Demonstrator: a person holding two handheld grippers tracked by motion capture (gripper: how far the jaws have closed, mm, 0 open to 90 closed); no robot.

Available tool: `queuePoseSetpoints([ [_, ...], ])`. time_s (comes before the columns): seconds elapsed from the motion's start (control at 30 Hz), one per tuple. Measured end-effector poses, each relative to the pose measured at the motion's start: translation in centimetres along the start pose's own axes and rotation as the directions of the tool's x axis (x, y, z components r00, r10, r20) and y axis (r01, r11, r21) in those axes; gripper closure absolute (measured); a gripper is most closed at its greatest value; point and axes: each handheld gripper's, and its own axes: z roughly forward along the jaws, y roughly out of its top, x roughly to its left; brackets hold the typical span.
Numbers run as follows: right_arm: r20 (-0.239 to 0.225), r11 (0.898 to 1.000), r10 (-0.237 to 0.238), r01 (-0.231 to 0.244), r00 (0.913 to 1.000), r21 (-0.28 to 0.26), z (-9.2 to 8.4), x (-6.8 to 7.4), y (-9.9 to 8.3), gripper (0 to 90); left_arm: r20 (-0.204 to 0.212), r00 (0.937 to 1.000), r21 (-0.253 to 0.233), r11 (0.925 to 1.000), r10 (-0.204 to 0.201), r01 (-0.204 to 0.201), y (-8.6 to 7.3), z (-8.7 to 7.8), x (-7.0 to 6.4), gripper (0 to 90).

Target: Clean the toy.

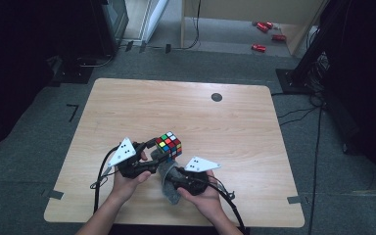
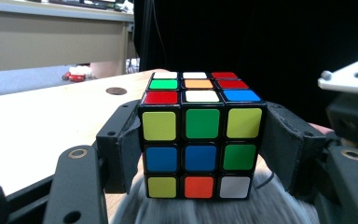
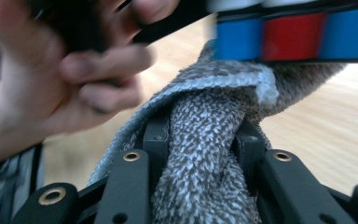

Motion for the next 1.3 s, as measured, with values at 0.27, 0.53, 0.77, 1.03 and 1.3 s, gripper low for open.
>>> queuePoseSetpoints([
  [0.27, 0.138, 0.998, 0.052, -0.054, 0.989, 0.015, -0.4, -1.6, -0.1, 65.6, -0.012, 0.9999, -0.011, 0.9999, -0.006, 0.006, 0.3, -0.5, 0.3, 34.8],
  [0.53, 0.115, 0.996, 0.084, -0.078, 0.9898, -0.053, -0.9, -1.2, 0.0, 66.0, 0.0, 1.0, -0.005, 1.0, 0.002, -0.002, 0.2, 0.0, -0.1, 34.8],
  [0.77, 0.015, 1.0, -0.004, 0.004, 0.9999, -0.01, 0.2, 0.6, -0.3, 65.7, -0.011, 0.9999, -0.002, 1.0, 0.004, -0.004, 0.2, -0.3, 0.2, 34.8],
  [1.03, 0.141, 0.998, 0.042, -0.035, 0.9891, -0.049, -0.9, -1.0, 0.1, 66.1, -0.015, 0.9999, -0.015, 0.9999, -0.001, 0.001, 0.3, -0.4, 0.2, 34.8],
  [1.3, 0.048, 0.998, -0.065, 0.066, 0.9967, -0.017, 0.2, 1.1, -0.3, 65.6, -0.016, 0.9996, 0.004, 0.9997, 0.024, -0.024, 0.2, -0.1, -0.2, 34.8],
])
